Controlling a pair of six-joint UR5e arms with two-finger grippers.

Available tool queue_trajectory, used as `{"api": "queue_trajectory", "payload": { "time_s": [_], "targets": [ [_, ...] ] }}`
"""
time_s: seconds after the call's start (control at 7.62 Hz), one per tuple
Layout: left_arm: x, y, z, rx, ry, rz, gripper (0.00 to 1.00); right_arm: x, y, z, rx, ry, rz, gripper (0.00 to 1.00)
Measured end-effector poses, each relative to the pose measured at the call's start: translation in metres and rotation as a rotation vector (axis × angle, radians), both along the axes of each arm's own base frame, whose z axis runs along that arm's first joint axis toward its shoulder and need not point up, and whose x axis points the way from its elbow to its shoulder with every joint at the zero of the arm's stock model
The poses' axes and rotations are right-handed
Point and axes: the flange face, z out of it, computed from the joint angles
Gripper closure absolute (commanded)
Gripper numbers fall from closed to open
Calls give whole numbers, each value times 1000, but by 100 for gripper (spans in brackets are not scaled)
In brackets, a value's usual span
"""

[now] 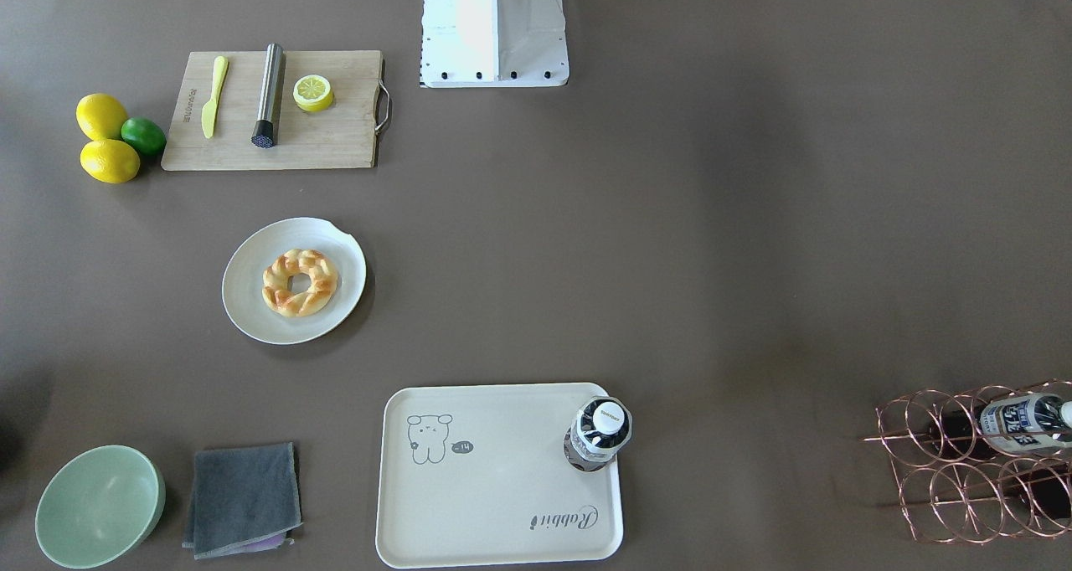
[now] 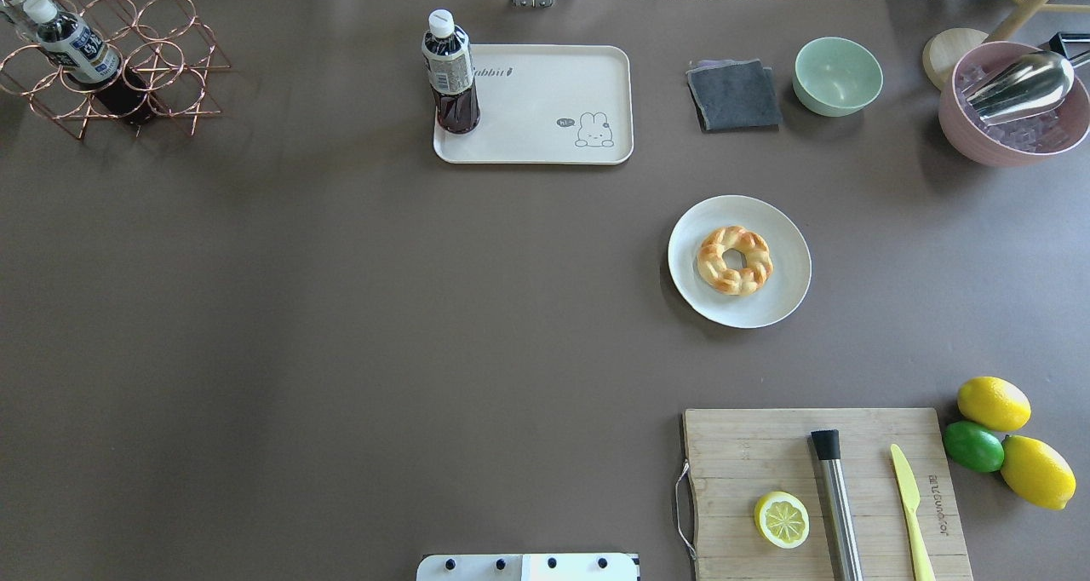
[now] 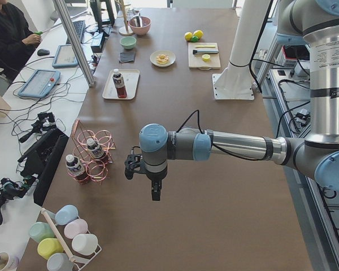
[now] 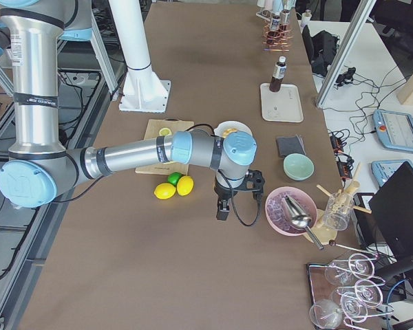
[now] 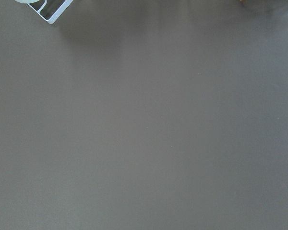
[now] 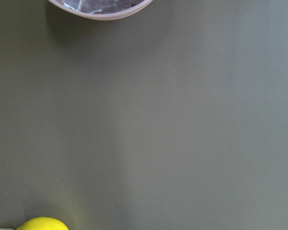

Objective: Place donut on tray

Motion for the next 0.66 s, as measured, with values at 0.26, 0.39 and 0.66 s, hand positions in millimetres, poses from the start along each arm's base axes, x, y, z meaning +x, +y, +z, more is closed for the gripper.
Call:
{"api": "queue_trajectory", "payload": {
  "time_s": [0.26,0.39,0.66],
  "targets": [
    [0,1,0,2,-3,1,2,-4,-7,-4,7,0,-5,0],
    [0,2,1,6,-4,3,2,-5,-8,-5,8,-1,-6,0],
    [0,2,3,18,-4,3,2,-5,-9,-5,8,-4,-7,0]
  ]
}}
